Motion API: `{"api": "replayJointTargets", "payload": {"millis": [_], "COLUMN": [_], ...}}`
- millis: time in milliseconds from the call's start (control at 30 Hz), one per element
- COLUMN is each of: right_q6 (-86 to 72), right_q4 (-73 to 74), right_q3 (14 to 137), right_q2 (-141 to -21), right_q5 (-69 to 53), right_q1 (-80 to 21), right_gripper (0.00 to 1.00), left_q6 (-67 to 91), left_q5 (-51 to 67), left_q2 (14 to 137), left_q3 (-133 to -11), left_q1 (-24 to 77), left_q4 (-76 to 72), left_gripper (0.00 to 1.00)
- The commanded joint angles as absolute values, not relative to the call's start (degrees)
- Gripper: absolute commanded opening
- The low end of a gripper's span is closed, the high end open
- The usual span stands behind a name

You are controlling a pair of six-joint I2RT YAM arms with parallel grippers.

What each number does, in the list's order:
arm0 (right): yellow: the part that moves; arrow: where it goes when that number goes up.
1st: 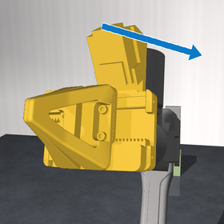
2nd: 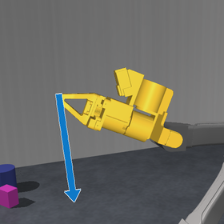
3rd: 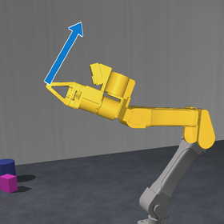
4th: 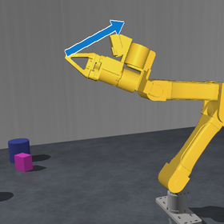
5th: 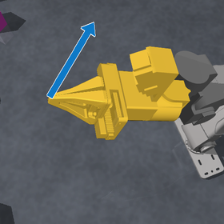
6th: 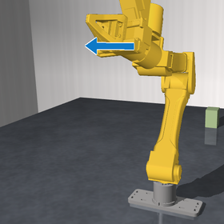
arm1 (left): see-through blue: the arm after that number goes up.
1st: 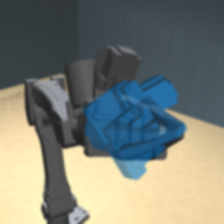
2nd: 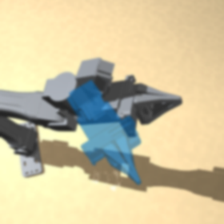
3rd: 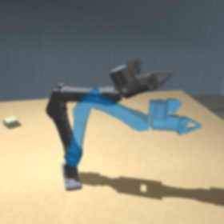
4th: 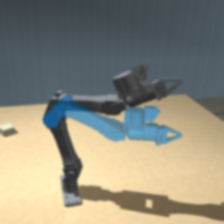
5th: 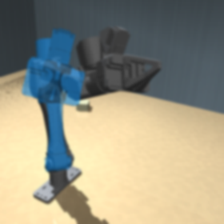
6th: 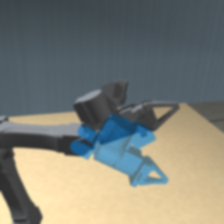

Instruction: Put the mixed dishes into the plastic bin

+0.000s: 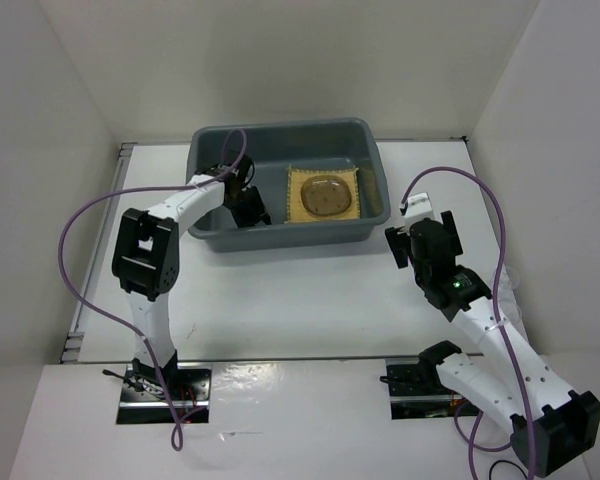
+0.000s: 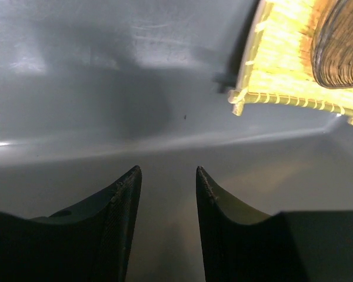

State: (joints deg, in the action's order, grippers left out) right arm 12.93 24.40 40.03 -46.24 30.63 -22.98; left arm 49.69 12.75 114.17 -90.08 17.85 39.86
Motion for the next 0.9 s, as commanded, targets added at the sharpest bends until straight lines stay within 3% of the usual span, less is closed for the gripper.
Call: {"api": "replayJointTargets", "payload": {"millis": [0, 67, 233, 433, 567, 867], "right_q6": [12.57, 12.57, 12.04, 15.98, 22.84, 21.53], "right_q4": [21.53, 21.53, 23.19, 33.74, 30.59, 29.88], "right_q3": [39.73, 39.73, 41.83, 46.60, 42.45, 43.15], "right_q2": [-45.88, -45.88, -47.28, -51.94, -54.75, -64.24], "right_q5": [30.94, 30.94, 35.23, 34.36, 37.71, 40.87], "right_q1": [-22.68, -22.68, -16.80, -10.29, -5.73, 1.05], "right_gripper": [0.98, 0.98, 0.98, 0.98, 0.97, 0.97], "left_q6": [49.57, 49.05, 42.82, 34.54, 34.88, 36.56], "left_q5": [14.24, 12.75, 10.73, 8.10, 8.09, 8.09], "left_q2": [111.10, 110.40, 107.23, 106.36, 101.97, 77.19], "left_q3": [-90.00, -92.63, -104.56, -124.18, -119.73, -95.47], "left_q1": [17.75, 17.75, 17.14, 17.67, 17.67, 18.19], "left_q4": [38.58, 39.90, 40.42, 48.51, 48.88, 48.16], "left_gripper": [0.50, 0.53, 0.78, 0.87, 0.87, 0.88]}}
